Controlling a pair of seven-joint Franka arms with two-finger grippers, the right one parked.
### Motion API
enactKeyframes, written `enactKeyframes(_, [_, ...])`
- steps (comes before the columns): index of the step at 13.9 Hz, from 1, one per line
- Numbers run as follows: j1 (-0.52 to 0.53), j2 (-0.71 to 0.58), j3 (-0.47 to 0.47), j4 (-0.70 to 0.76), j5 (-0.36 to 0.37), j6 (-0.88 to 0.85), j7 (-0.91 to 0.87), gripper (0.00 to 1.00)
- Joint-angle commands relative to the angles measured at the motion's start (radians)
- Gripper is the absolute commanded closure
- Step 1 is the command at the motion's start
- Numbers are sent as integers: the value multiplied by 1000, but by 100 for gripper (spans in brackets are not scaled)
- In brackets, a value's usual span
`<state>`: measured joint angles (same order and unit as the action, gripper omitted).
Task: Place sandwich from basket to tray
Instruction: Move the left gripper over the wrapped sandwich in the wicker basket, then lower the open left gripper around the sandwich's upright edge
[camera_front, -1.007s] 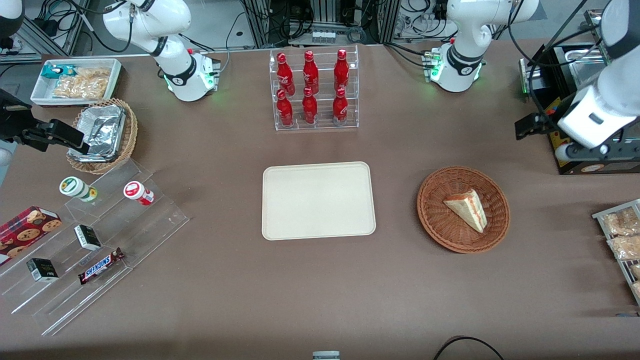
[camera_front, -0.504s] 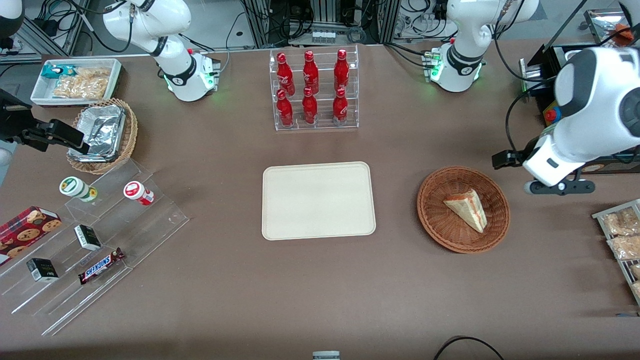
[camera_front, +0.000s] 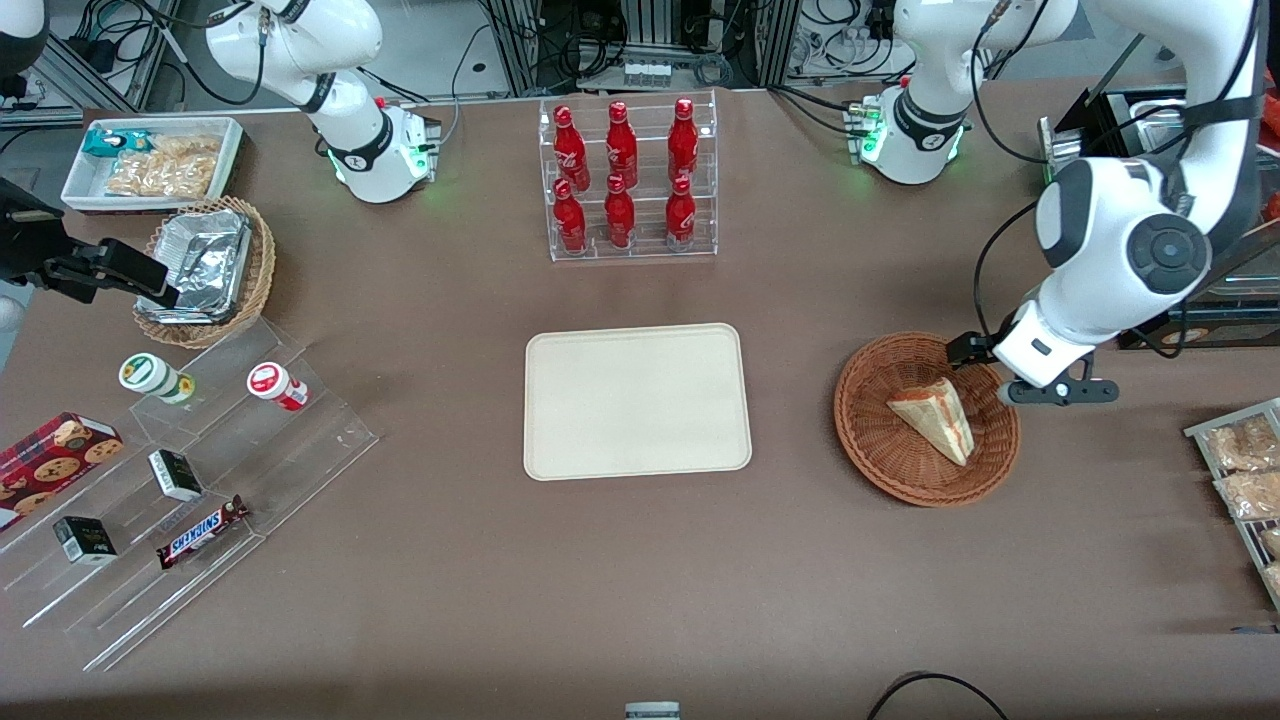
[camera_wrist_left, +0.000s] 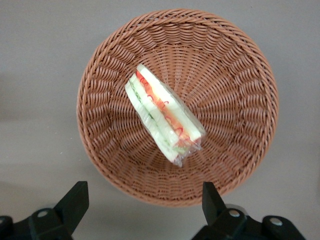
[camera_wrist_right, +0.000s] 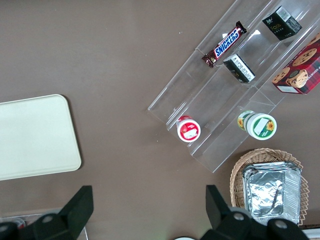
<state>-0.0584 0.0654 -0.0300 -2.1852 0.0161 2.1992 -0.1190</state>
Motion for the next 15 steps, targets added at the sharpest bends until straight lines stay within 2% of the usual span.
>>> enactKeyframes(1, [-12,-38,7,-57,2,59,-131,0])
enactKeyframes(7, [-17,-42,6,-163,2,256,-586,0])
enactKeyframes(13, [-53,31,2,-151,-7,336,-1057,0])
enactKeyframes(15, [-57,53,2,-151,-5,370,-1099,0])
